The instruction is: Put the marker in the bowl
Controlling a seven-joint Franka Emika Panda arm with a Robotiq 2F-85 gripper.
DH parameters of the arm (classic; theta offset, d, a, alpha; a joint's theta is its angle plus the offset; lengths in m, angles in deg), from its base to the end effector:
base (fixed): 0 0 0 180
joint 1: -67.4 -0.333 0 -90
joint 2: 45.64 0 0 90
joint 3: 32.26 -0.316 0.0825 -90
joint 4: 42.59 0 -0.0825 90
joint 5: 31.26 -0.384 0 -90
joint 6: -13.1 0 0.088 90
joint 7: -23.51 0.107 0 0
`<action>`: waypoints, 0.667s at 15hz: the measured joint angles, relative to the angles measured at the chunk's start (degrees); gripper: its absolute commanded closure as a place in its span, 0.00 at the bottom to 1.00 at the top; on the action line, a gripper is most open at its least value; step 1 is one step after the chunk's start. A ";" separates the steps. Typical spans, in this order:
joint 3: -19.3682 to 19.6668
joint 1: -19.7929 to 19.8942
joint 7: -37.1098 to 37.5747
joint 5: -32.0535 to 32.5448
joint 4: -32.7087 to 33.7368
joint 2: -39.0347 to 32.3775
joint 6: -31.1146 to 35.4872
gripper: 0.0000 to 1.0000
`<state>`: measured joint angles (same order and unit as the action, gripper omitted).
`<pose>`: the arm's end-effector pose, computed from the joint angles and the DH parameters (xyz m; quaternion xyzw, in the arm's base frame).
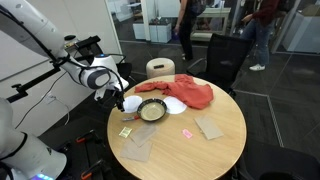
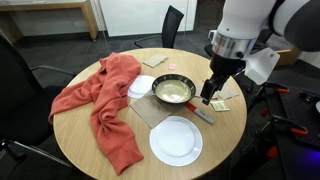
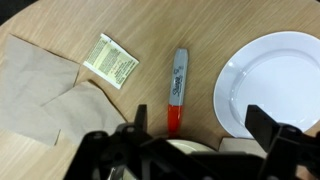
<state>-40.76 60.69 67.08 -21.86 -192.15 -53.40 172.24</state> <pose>0.4218 0.1241 0.2089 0.9849 -0.1712 0.0251 0.0094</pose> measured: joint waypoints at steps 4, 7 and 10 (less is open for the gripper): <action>4.65 -4.39 5.04 3.99 3.19 -4.71 0.05 0.00; 7.25 -7.36 6.47 4.68 4.86 -7.75 0.08 0.00; 9.04 -9.54 6.52 4.69 6.23 -10.84 0.66 0.00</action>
<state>-31.71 51.14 73.60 -17.17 -185.92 -64.25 172.91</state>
